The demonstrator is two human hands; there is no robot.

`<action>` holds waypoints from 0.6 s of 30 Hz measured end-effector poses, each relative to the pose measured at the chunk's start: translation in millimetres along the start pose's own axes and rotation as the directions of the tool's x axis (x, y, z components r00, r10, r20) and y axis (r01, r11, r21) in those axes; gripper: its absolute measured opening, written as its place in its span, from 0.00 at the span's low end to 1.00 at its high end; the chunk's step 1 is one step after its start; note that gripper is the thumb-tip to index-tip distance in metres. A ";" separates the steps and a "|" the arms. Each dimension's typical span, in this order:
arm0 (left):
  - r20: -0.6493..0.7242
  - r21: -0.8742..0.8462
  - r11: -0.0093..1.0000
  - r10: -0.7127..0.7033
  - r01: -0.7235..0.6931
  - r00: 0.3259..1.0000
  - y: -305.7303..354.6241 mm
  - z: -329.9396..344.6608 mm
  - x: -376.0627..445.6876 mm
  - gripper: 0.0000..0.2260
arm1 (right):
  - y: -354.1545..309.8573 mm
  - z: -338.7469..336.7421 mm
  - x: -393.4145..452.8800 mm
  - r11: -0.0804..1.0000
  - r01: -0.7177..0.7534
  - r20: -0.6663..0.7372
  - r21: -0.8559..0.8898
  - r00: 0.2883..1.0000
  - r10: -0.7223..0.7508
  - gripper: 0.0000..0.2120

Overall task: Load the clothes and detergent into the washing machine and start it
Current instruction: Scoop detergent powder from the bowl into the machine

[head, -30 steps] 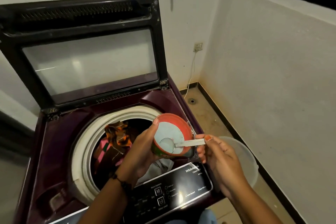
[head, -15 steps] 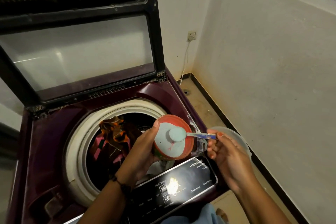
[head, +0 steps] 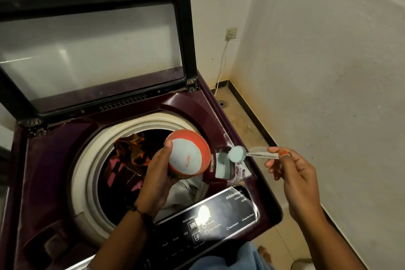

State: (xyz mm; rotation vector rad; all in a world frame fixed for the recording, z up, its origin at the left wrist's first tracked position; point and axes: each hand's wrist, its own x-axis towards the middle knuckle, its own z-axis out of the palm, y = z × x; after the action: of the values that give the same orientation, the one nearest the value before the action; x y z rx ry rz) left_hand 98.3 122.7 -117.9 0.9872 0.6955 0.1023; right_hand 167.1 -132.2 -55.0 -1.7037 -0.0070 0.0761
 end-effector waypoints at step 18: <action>-0.027 -0.017 1.000 0.014 -0.014 1.000 -17.9 -2.7 2.2 0.26 | -11.1 11.5 0.6 0.937 0.208 0.123 -0.279 0.976 -0.180 0.11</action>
State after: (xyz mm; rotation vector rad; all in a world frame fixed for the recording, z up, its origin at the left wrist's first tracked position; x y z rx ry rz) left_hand 94.4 115.4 -134.1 0.9761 0.7113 0.1339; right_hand 167.6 -119.3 -45.5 -1.9835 -0.2700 0.0086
